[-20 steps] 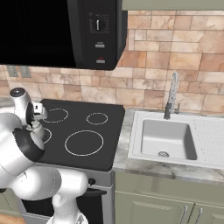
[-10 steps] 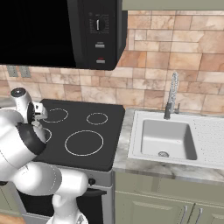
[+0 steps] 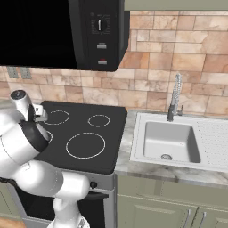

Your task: The kettle is done boiling. Turn off the stove, then wait for 300 timesteps before moving the kettle to the dining table.

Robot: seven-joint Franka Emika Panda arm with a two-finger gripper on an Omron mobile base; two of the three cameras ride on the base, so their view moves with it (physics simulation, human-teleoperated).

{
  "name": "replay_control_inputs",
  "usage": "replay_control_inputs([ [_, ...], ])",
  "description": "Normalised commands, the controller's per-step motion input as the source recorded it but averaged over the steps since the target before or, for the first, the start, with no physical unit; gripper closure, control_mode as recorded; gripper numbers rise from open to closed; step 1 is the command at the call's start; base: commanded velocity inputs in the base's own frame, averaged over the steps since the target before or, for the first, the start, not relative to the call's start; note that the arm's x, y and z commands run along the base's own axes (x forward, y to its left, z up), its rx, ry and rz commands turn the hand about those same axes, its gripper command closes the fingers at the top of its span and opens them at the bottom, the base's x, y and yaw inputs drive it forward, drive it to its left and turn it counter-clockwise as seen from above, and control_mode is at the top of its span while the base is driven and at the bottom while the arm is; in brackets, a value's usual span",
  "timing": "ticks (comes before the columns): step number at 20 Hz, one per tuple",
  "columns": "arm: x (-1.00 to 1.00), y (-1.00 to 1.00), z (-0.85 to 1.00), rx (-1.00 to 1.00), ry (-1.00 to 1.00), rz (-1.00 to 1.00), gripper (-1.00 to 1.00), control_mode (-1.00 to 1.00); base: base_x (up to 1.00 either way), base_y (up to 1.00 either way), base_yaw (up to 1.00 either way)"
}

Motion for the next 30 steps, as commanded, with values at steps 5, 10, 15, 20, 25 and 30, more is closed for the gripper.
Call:
replay_control_inputs([
  [5, 0.07, 0.06, -0.10, 0.00, 0.03, 0.00, 1.00, -1.00, 0.00, 0.00, 0.00],
  [10, 0.02, 0.03, -0.01, 0.00, 0.03, 0.00, 1.00, -1.00, 0.00, 0.00, 0.00],
  [15, 0.00, 0.00, 0.00, 0.00, 0.00, 0.00, 1.00, -1.00, 0.00, 0.00, 0.00],
  [20, -0.16, -0.03, 0.06, 0.00, -0.05, 0.00, 1.00, -1.00, 0.00, 0.00, 0.00],
  [25, -0.29, -0.15, 0.15, 0.00, -0.11, 0.00, 1.00, -1.00, 0.00, 0.00, 0.00],
  [30, -0.32, -0.15, 0.19, 0.00, -0.09, -0.01, 1.00, -1.00, 0.00, 0.00, 0.00],
])
